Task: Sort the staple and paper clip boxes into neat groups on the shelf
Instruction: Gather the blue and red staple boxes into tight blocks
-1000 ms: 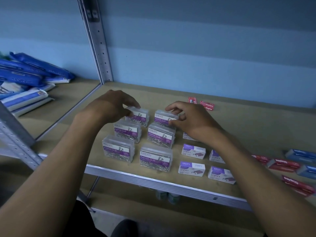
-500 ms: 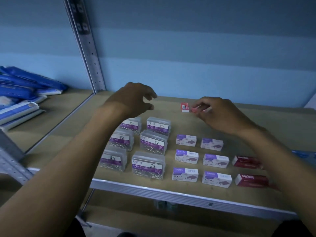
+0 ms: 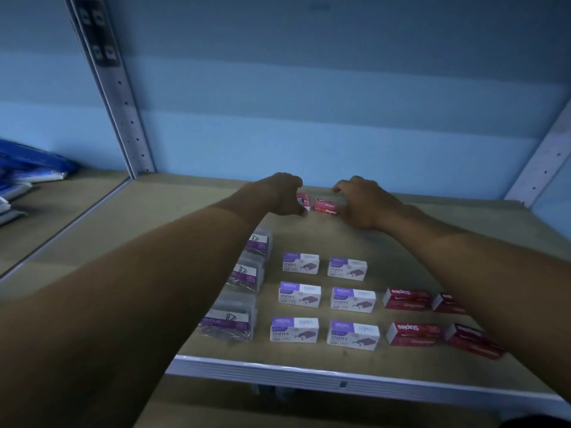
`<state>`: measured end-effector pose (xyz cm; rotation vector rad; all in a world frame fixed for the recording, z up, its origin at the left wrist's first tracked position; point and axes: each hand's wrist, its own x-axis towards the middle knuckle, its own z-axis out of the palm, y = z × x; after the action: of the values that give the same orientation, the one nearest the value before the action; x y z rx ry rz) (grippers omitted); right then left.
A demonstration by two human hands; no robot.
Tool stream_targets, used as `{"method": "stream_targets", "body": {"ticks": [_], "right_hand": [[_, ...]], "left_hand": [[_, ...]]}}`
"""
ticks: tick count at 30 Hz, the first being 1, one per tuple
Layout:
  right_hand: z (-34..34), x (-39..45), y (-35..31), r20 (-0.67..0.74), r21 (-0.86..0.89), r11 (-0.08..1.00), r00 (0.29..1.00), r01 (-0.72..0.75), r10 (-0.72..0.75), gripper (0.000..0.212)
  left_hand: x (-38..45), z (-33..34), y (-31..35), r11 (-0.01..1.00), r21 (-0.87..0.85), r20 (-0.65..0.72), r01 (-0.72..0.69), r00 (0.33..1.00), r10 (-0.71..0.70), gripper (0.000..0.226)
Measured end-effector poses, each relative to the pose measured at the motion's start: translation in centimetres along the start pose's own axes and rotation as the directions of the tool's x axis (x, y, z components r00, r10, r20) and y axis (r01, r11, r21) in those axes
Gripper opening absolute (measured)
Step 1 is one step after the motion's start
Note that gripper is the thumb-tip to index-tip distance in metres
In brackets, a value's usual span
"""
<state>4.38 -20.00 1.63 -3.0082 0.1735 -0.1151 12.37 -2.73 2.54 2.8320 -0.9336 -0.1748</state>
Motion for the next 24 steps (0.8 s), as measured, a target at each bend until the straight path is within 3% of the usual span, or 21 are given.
{"method": "stream_targets", "body": {"ticks": [8, 19, 24], "right_hand": [[0.6, 1.0, 0.1, 0.023, -0.055, 0.998, 0.999, 0.025, -0.023, 0.039], [1.5, 1.5, 0.2, -0.058, 0.046, 0.999, 0.998, 0.009, -0.007, 0.028], [1.3, 1.3, 0.7, -0.068, 0.177, 0.984, 0.997, -0.025, 0.038, 0.023]], "left_hand": [[1.8, 1.0, 0.2, 0.998, 0.056, 0.017, -0.017, 1.000, 0.016, 0.050], [1.5, 1.1, -0.6, 0.992, -0.100, -0.104, -0.074, 0.993, 0.063, 0.038], [0.7, 0.6, -0.7, 0.978, -0.201, -0.138, -0.056, 0.990, 0.029, 0.034]]}}
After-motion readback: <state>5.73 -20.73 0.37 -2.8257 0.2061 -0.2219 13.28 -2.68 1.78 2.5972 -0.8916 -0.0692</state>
